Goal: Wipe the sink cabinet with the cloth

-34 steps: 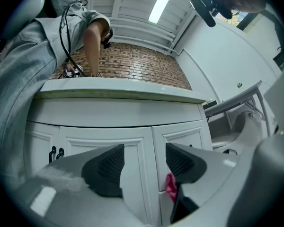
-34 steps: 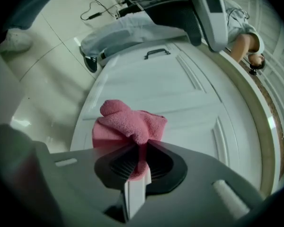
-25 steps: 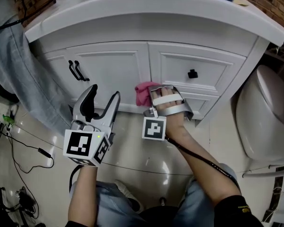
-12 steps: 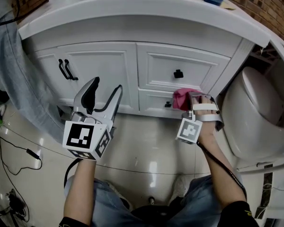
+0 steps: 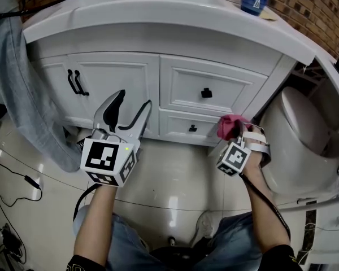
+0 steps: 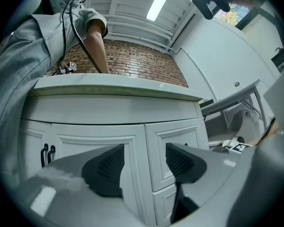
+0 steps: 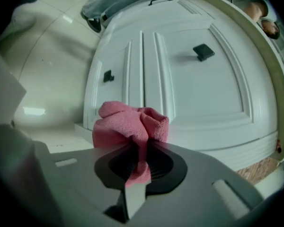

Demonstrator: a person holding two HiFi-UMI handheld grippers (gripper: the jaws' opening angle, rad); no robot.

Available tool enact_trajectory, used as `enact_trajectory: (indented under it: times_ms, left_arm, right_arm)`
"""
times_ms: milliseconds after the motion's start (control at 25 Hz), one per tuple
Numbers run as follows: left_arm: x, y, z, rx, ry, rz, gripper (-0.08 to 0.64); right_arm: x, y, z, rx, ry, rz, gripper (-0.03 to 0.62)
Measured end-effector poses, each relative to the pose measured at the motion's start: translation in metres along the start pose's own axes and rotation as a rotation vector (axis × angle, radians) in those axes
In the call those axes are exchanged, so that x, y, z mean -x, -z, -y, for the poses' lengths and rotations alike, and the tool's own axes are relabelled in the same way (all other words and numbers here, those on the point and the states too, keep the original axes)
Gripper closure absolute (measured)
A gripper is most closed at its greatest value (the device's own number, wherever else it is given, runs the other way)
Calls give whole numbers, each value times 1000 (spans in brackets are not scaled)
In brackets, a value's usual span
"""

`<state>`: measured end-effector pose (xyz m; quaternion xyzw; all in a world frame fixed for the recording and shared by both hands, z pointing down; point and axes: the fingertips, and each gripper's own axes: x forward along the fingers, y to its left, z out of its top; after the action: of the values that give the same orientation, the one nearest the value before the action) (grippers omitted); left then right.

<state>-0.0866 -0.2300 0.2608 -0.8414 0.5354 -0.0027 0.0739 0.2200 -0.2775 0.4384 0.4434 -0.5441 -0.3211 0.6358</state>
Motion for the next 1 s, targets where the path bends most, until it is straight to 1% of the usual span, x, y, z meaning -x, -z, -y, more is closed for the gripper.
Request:
enact_trajectory:
  times_ms: [40,120,240,360,440,520,640,760,880,1000]
  left_arm:
    - [-1,2,-1,2,-3,-5,285]
    - [-4,6,-4,13,-9,-14,285]
    - [-8,9,-8,30,-15,-18,285]
    - [-5,12,-9,24,-14,-26,285]
    - [-1,13,-11,16,-15,-35,285]
    - [5,17,-19,9,-24,-45,285]
    - [14,24,-36,6,-51,-66,285]
    - [19,25,-49,28,-74,-65,285]
    - [14,22,-47,42,-65,-49,285]
    - [6,21,-33,35,-34,-42,285]
  right_arm:
    - [3,-17,-4,2,-12,40,549]
    - [12,-58,-8,31,-9,121,549]
    - [26,-139,-7,68,29,284,549]
    - [40,-215,-13,107,49,430,549]
    - [45,-250,-19,135,51,491,549]
    - [46,-276,-27,146,47,539,549]
    - [38,-295,-38,134,47,581,549]
    - [35,-291,-45,157,33,586,549]
    - [30,-269,-41,184,33,538,549]
    - [21,-232,-40,195,35,470,549]
